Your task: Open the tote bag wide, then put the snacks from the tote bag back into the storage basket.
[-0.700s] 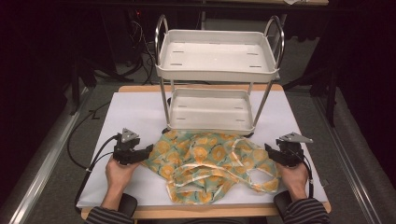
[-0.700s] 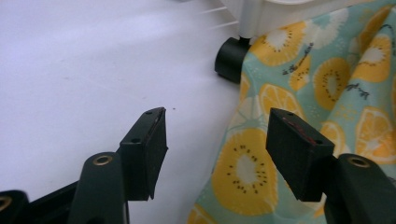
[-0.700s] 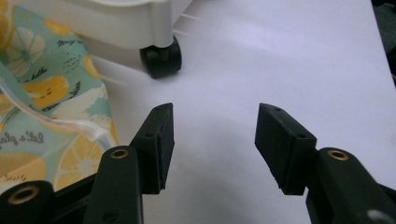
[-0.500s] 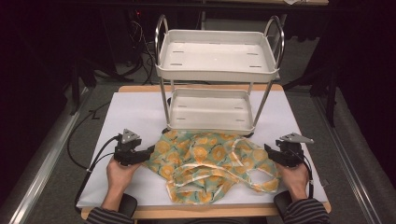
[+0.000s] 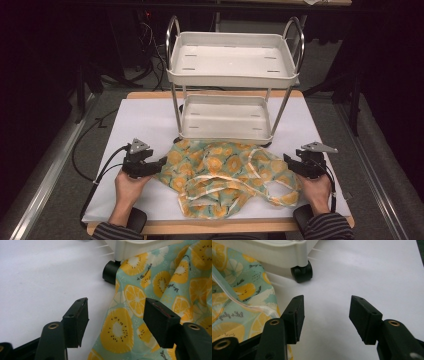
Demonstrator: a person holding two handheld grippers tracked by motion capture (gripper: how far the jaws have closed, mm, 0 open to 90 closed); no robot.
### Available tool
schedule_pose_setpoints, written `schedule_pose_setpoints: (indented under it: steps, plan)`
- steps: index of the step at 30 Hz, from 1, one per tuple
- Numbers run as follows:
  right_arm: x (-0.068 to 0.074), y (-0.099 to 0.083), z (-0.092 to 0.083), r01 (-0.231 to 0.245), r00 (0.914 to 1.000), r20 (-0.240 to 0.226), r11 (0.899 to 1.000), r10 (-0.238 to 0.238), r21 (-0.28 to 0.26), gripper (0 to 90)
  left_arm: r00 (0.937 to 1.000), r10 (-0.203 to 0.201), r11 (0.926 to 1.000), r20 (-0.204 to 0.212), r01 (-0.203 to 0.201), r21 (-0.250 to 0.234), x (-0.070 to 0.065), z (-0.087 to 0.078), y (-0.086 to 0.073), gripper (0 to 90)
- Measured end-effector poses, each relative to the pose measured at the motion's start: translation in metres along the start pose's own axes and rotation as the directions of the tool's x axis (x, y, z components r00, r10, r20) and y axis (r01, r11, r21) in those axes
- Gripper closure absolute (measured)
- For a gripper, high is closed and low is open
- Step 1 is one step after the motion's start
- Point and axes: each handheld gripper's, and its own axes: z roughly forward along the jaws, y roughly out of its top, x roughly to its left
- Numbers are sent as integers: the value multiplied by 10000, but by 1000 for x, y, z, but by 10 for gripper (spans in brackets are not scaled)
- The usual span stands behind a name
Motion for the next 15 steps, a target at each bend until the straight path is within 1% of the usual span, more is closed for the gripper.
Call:
schedule_pose_setpoints:
  steps: [1,2,3,4,5,11,15]
  plan:
    - [1,1,0,38,10000,-43,10000,-38,35,464,9999,105,9999,-66,-105,54,-1,-1,-1,365]
    - [0,1,1,160,9999,-52,9999,-160,9,464,9999,105,9999,-66,-105,54,-1,-1,-1,364]
    - [1,2,1,30,10000,-49,10000,-30,48,464,9999,117,9999,-47,-116,58,-1,-1,-1,363]
    - [1,2,1,30,10000,-49,10000,-30,48,464,9999,130,9999,-30,-130,59,-1,-1,-1,363]
    - [2,3,2,129,9999,-76,9999,-129,76,464,9999,138,9999,10,-138,84,-2,-1,-1,362]
    - [3,3,0,213,9995,-219,9998,-211,54,475,9997,38,10000,244,-38,13,-4,-1,-1,352]
    - [3,3,-4,257,9992,-304,9997,-256,15,492,9996,155,9997,235,-158,160,-6,0,-1,346]
